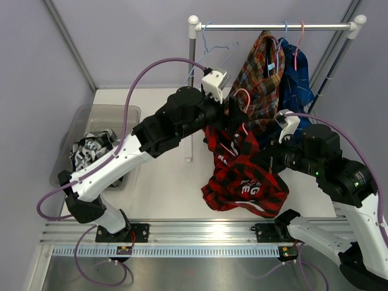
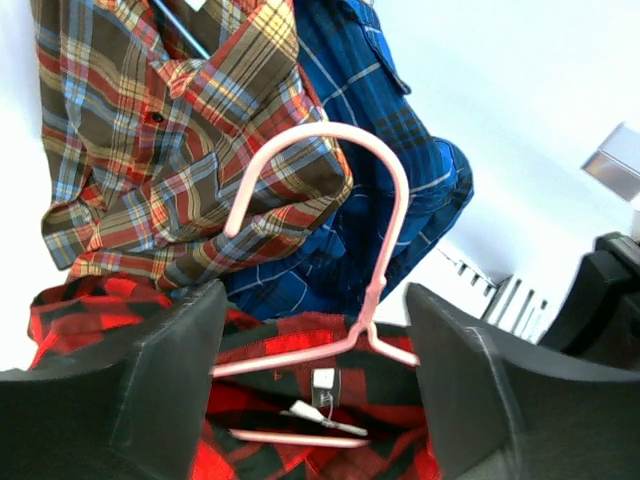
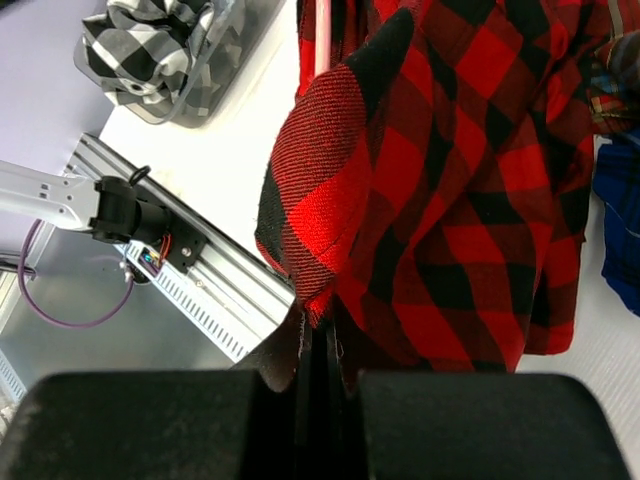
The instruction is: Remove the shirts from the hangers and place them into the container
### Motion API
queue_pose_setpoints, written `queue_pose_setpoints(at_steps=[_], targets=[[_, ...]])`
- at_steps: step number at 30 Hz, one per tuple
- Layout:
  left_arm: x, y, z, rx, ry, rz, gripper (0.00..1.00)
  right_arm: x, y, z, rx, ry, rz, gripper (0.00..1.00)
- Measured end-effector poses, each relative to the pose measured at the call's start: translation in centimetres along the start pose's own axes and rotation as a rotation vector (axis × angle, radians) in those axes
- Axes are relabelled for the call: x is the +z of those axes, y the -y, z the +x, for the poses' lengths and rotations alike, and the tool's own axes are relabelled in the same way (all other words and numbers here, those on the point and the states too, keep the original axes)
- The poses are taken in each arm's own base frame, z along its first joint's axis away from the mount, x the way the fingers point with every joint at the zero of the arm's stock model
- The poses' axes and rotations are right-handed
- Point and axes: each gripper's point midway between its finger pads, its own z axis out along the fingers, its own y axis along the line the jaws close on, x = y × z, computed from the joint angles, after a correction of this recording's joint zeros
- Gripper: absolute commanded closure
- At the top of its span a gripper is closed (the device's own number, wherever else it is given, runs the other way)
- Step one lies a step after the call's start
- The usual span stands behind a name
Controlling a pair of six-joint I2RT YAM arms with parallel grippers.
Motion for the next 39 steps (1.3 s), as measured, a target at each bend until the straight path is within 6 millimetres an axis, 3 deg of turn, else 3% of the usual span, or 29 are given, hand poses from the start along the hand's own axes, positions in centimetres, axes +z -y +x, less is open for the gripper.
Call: queue_pose_setpoints(at_steps=[1,5,8,11,12,13,14,16,20,28,34,36,37,39], targets=[[0.3,0.1,0.0,-0.006,-0.002,0.002,0.53,-0.1,-0.1,-0.2,-0.001,0.004,-0.004,1.0],[1.6,1.2,0.6,-0.02,-0.024,0.034,1.0,-0.2,-0.4,-0.5,0.004,0.009,-0.009,1.0],[1.8,1.6,0.6,-0.013,-0.038,0.039,1.0,-0.4,-0.5,-0.6,0.007,0.007,-0.009,1.0],[1.6,1.8,0.0,-0.017,-0.033,0.038,1.0,-0.8,-0.7,-1.0,0.005,0.019,-0.013,0.89],[1.4,1.9,-0.2,-0.017,-0.03,0.037,1.0,-1.0,-0.8,-1.2,0.004,0.025,-0.016,0.82],[1.1,1.8,-0.4,-0.016,-0.027,0.033,1.0,-1.1,-0.9,-1.4,0.0,0.032,-0.019,0.57],[0.9,1.5,-0.4,-0.015,-0.028,0.017,1.0,-1.3,-1.1,-1.5,0.003,0.039,-0.022,0.47],[0.5,0.5,-0.4,-0.008,-0.034,-0.029,1.0,-1.9,-1.3,-1.7,-0.009,0.054,-0.028,0.32],[-0.9,-1.4,-1.2,0.018,-0.041,-0.118,1.0,-3.4,-1.4,-1.2,-0.021,0.078,-0.033,0.22],[-5.0,-2.2,-4.9,0.052,0.028,-0.17,1.0,-6.5,-1.4,0.9,-0.025,0.09,-0.028,0.22],[-6.4,-2.5,-6.1,0.064,0.057,-0.187,1.0,-7.2,-0.8,2.1,-0.019,0.075,-0.005,0.25],[-6.4,-2.5,-6.0,0.066,0.053,-0.188,1.0,-7.0,-0.7,2.3,-0.018,0.068,-0.001,0.36],[-6.4,-2.6,-5.9,0.066,0.049,-0.189,1.0,-6.9,-0.6,2.4,-0.018,0.065,0.0,0.48],[-6.4,-2.6,-5.7,0.068,0.042,-0.191,1.0,-6.8,-0.6,2.4,-0.018,0.062,0.001,0.53]])
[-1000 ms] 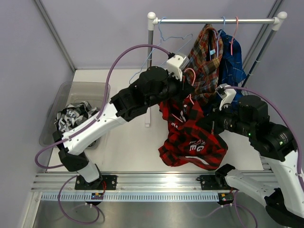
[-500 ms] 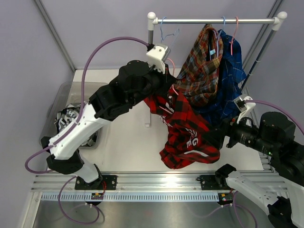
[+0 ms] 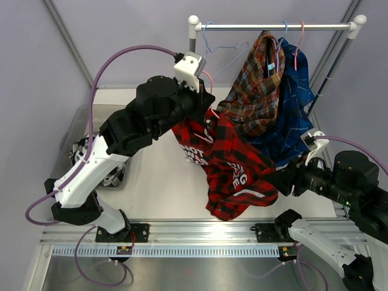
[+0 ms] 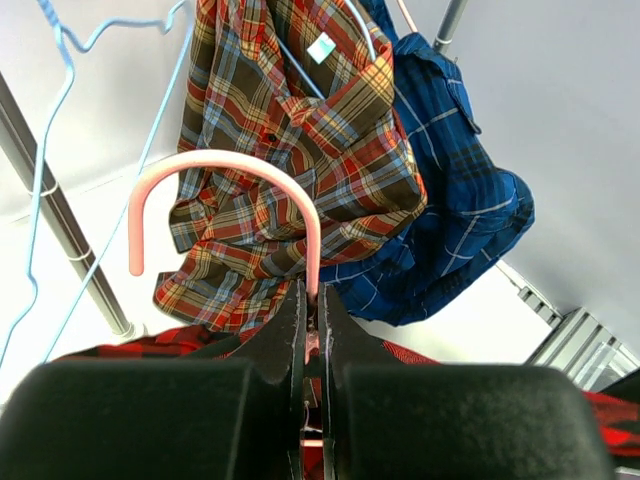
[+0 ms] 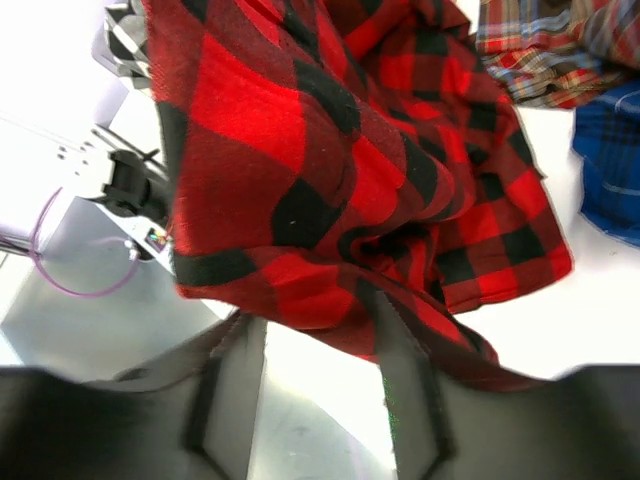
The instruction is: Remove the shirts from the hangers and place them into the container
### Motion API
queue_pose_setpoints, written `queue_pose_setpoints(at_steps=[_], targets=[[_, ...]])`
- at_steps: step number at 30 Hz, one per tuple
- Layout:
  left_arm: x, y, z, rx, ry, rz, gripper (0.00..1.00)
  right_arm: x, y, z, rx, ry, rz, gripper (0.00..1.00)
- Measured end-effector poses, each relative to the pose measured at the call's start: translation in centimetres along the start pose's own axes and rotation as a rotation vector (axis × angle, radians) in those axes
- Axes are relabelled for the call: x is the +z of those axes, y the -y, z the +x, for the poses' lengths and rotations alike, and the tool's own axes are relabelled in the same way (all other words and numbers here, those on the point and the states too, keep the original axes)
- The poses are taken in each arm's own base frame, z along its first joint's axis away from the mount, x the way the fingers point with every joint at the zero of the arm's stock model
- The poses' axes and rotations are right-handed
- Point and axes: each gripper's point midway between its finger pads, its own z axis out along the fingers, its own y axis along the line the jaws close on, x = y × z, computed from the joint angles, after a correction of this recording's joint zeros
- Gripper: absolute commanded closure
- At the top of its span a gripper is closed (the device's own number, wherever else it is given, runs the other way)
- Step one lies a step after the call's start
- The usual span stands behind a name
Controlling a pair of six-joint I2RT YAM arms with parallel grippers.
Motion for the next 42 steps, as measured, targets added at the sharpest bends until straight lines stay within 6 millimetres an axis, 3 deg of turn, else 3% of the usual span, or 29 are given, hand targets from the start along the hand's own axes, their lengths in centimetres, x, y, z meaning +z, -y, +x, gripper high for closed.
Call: queue_pose_setpoints(at_steps=[3,7,10,11,17,20,23,27,29,33,42], targets=[[0.0,0.0,0.2,0.002,-0.007,-0.002,1.0,0.1,0.0,0.1,0.004,-0.003,0.0,0.47],[0.0,-0.1,0.2,0.002,-0.008,-0.001,1.0,0.4,0.1,0.1,0.002,-0.003,0.0,0.53],[0.0,-0.1,0.2,0.002,-0.008,-0.001,1.0,0.7,0.2,0.1,-0.007,-0.005,0.0,0.91],[0.0,0.0,0.2,0.002,-0.008,-0.001,1.0,0.8,0.3,0.2,-0.008,-0.006,0.001,1.0],[0.0,-0.4,0.2,0.007,-0.004,-0.021,1.0,0.8,0.2,0.1,-0.007,0.003,-0.003,1.0],[0.1,-1.7,0.1,0.026,0.002,-0.082,1.0,-0.2,0.0,-0.2,-0.011,0.027,-0.003,1.0],[0.3,-3.7,-0.1,0.033,0.007,-0.152,1.0,-2.5,-0.2,-1.1,-0.02,0.098,0.013,1.0],[0.7,-7.1,0.2,0.029,0.003,-0.25,1.0,-6.9,0.2,-2.7,-0.017,0.258,0.069,1.0],[0.7,-7.8,0.6,0.027,-0.007,-0.266,1.0,-9.2,0.7,-3.4,0.004,0.358,0.114,1.0],[-0.4,-6.5,0.2,0.008,0.004,-0.203,1.0,-12.2,2.5,-3.8,0.081,0.492,0.208,1.0],[-5.3,-3.2,-2.6,-0.059,0.075,0.001,1.0,-14.3,4.2,-2.1,0.267,0.637,0.221,1.0]])
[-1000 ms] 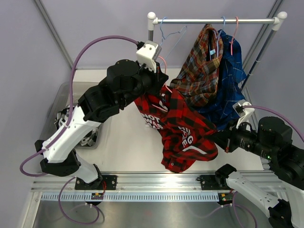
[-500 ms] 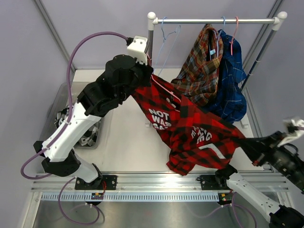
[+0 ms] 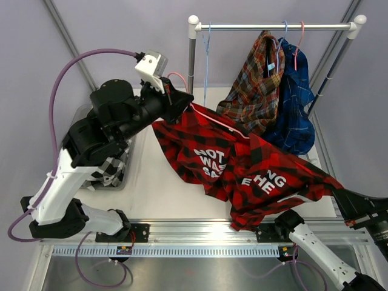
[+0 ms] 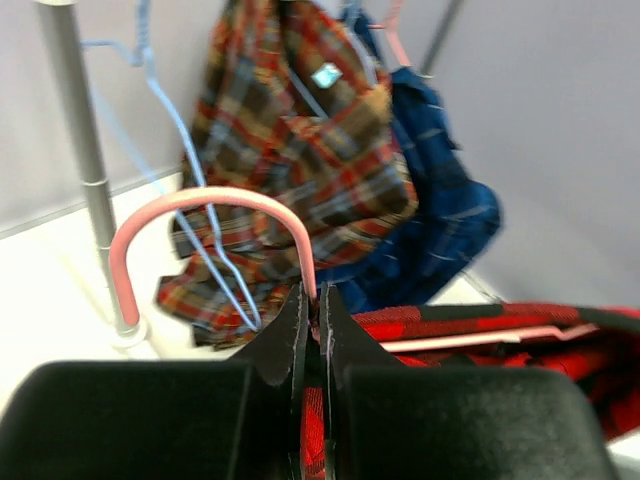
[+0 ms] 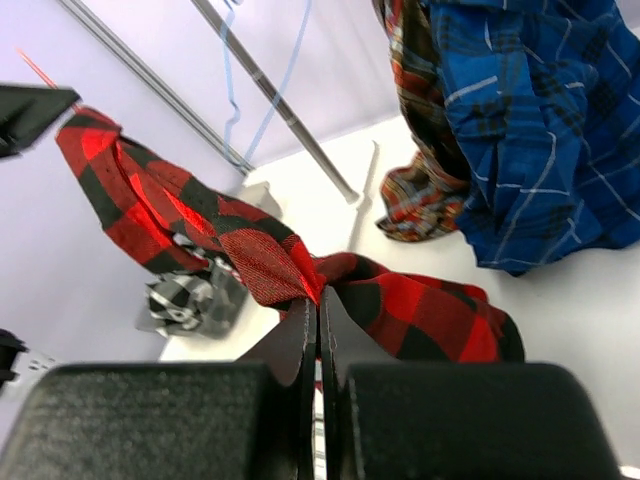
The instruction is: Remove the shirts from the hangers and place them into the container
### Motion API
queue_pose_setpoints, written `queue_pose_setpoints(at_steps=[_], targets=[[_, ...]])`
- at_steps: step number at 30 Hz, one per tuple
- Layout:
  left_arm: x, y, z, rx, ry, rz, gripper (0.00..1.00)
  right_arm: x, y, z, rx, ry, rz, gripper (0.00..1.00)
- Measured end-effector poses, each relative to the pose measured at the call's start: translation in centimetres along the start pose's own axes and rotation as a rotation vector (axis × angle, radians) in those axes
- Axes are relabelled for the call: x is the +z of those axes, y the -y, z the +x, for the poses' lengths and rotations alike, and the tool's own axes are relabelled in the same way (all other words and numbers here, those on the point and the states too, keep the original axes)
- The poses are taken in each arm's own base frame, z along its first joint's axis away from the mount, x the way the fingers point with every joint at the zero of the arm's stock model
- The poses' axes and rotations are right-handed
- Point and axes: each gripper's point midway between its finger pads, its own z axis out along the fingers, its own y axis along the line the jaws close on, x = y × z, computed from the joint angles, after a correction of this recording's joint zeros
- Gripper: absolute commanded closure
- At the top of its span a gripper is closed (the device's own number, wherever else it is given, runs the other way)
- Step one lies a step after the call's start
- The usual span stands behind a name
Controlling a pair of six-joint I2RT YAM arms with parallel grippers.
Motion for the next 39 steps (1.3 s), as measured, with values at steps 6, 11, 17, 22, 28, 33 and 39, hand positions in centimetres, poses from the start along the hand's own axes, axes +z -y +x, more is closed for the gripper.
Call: queue_pose_setpoints(at_steps=[6,11,17,22,28,33,39], targets=[[-2.7,0.3,-0.1,-0.006,0.003,0.062,1.0,1.9,-1.8,-1.2,-0.045,-0.032,-0.004,1.0],[-3.7,-2.5,0.8,0.018,0.003,-0.033,1.0,8.5,-3.3,-0.2,-0.147,-0.164,0.065,1.0],[-2.9,-4.3,4.9,0.051,-0.089,-0.104,1.0,10.6,-5.4,-3.4,-0.201,-0.117,0.061,1.0],[-2.3,-4.4,6.2,0.056,-0.122,-0.108,1.0,9.1,-7.8,-7.6,-0.216,-0.009,-0.016,1.0],[-2.0,-4.6,7.5,0.062,-0.14,-0.11,1.0,9.8,-6.0,-7.0,-0.242,-0.025,0.076,1.0],[-3.8,-4.6,6.7,0.055,-0.11,-0.097,1.0,11.8,-1.5,-2.8,-0.303,-0.123,0.254,1.0],[-7.7,-3.9,3.6,0.032,-0.012,-0.033,1.0,13.8,1.5,3.9,-0.324,-0.297,0.308,1.0]])
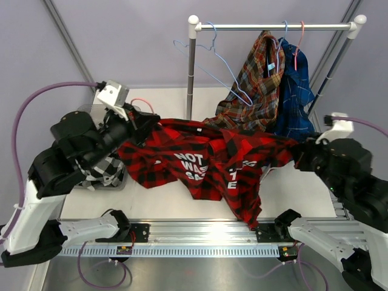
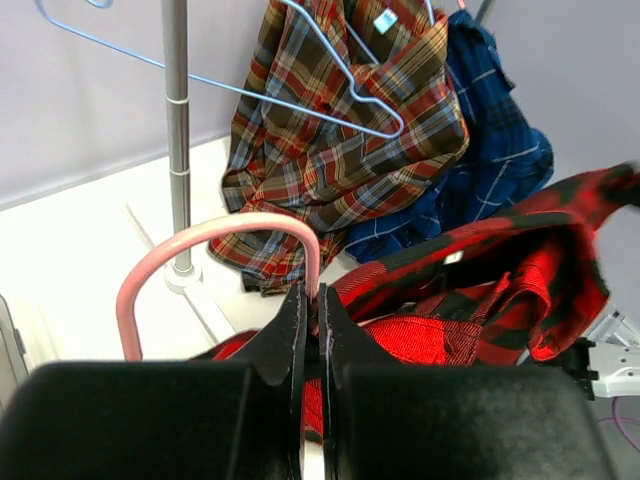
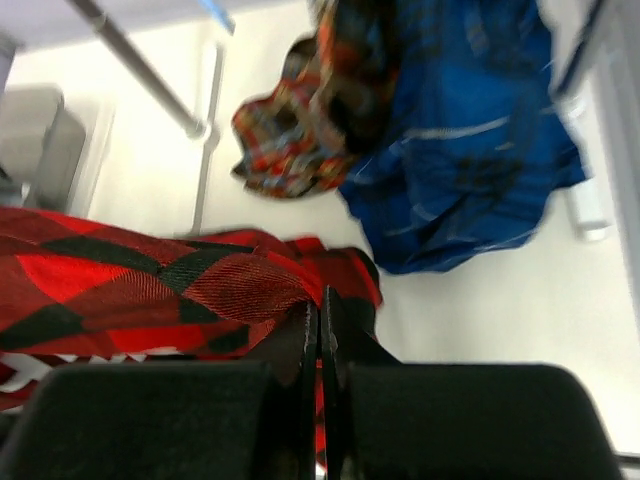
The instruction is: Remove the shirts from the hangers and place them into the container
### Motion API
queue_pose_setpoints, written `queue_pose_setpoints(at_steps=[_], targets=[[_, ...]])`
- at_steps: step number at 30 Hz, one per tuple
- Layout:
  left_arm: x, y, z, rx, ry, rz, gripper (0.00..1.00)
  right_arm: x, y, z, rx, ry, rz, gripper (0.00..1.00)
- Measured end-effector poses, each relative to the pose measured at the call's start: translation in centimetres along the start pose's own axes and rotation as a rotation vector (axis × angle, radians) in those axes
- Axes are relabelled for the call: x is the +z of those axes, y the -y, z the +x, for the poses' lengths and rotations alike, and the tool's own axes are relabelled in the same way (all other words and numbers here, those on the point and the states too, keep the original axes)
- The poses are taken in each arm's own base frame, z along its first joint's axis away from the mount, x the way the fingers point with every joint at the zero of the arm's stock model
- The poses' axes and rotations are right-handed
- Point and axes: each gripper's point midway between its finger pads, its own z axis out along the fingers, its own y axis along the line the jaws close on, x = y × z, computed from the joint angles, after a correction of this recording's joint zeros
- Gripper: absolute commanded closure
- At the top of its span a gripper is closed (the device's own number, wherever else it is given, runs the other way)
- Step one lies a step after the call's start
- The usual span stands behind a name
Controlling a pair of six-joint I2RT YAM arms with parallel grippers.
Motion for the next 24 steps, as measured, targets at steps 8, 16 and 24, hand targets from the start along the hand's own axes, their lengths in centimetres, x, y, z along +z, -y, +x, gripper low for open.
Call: queue_pose_setpoints(at_steps=[8,16,24], targets=[[-1.1,-1.6,-0.9,0.001,0.018,-0.083,1.0,1.9,-4.4,6.3,0.031,-0.197,-0.234,1.0],[0.9,-4.8,-0.7,0.021,0.025,-0.288,1.0,-5.6,-8.2,1.3,0.082,-0.083,-0.555,1.0],[1.7,-4.3,-0.8,0.011,0.028,-0.274,1.0,-4.4,-6.6,1.4,0.08,-0.066,-0.453,1.0]])
